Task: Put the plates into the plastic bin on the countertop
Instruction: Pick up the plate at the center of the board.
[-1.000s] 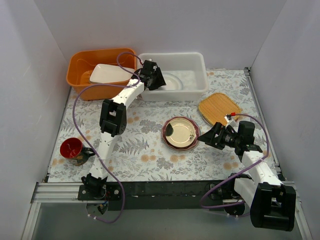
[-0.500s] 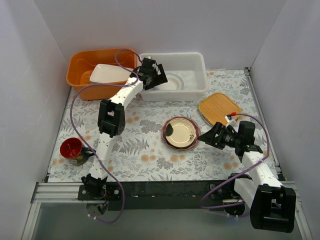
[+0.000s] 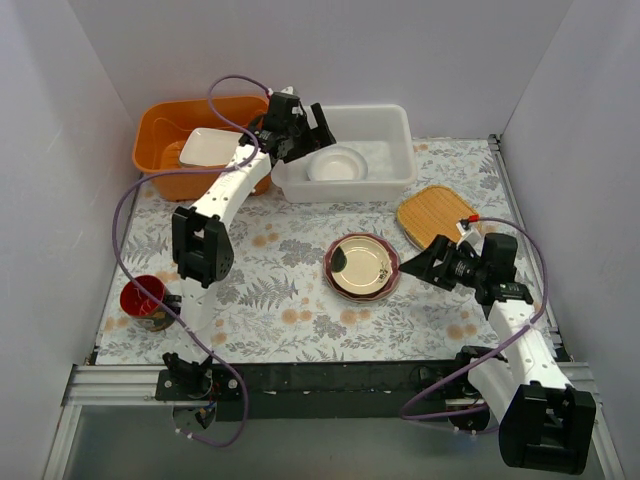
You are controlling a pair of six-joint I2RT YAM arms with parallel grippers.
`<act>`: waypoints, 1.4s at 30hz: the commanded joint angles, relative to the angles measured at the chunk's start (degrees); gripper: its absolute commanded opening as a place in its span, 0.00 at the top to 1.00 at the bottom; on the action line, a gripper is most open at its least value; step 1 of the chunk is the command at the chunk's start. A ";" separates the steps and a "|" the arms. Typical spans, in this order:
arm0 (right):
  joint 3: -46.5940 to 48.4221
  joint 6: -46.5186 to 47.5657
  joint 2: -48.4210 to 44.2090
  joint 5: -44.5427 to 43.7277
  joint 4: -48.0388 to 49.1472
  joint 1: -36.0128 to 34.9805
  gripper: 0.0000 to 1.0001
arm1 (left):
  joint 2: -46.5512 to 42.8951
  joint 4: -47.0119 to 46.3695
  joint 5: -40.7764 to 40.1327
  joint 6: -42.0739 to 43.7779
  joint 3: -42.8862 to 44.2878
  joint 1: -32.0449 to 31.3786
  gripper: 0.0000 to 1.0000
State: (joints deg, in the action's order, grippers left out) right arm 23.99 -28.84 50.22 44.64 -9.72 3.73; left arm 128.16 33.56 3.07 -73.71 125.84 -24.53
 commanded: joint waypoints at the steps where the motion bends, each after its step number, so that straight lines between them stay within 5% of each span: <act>1: 7.73 2.73 -0.39 -3.16 -5.73 -0.12 0.02 | -12.65 1.07 3.87 -1.17 -3.84 -1.13 0.02; 21: 17.50 2.30 7.00 -12.04 -7.95 4.35 0.04 | -39.29 -4.46 2.82 -7.41 -34.16 -14.22 0.02; 34: 14.42 4.14 6.21 -10.02 -8.30 14.10 0.11 | -47.82 -7.45 4.04 -10.40 -48.83 -16.60 0.02; 42: 10.64 5.11 7.88 -7.55 -5.41 20.53 0.21 | -47.82 -8.68 5.01 -11.36 -50.52 -17.65 0.02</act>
State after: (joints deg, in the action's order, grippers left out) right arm 35.81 -25.15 57.49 34.79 -17.89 22.24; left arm 82.39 26.94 7.01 -84.05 76.18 -41.39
